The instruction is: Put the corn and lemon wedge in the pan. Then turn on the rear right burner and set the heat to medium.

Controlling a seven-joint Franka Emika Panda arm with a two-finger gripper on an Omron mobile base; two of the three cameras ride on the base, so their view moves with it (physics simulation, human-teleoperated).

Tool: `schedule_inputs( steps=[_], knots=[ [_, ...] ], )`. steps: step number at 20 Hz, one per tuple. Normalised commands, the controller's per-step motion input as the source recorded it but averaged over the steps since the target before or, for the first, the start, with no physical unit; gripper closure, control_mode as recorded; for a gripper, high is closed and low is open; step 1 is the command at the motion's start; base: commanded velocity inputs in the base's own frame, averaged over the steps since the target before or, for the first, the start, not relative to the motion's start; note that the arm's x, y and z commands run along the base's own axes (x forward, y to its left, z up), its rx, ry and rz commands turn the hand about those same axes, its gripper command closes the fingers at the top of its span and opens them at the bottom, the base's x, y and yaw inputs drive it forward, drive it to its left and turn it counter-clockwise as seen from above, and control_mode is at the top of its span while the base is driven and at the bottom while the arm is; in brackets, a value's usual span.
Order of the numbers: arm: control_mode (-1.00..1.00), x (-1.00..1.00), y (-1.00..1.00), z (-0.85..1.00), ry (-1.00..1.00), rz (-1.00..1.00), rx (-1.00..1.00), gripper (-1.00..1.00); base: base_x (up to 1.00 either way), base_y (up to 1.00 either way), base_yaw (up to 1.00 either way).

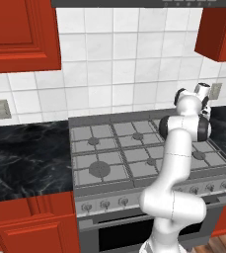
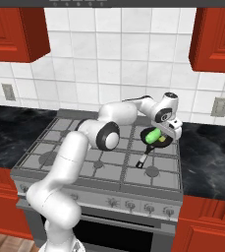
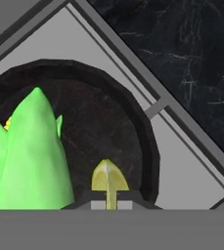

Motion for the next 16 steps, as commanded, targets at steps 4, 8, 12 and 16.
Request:
schedule_inputs(
  steps=[4,8,12,16],
  knots=[
    [-1.0,0.0,0.11,0.0,0.0,0.0,0.0,1.0,0.0,0.0,0.0],
    [-1.0,0.0,0.08,0.0,0.0,0.0,0.0,-1.0,0.0,0.0,0.0],
    [-1.0,0.0,0.01,0.0,0.0,0.0,0.0,-1.0,0.0,0.0,0.0],
    [-1.0,0.0,0.0,0.0,0.0,0.0,0.0,-1.0,0.0,0.0,0.0]
  ],
)
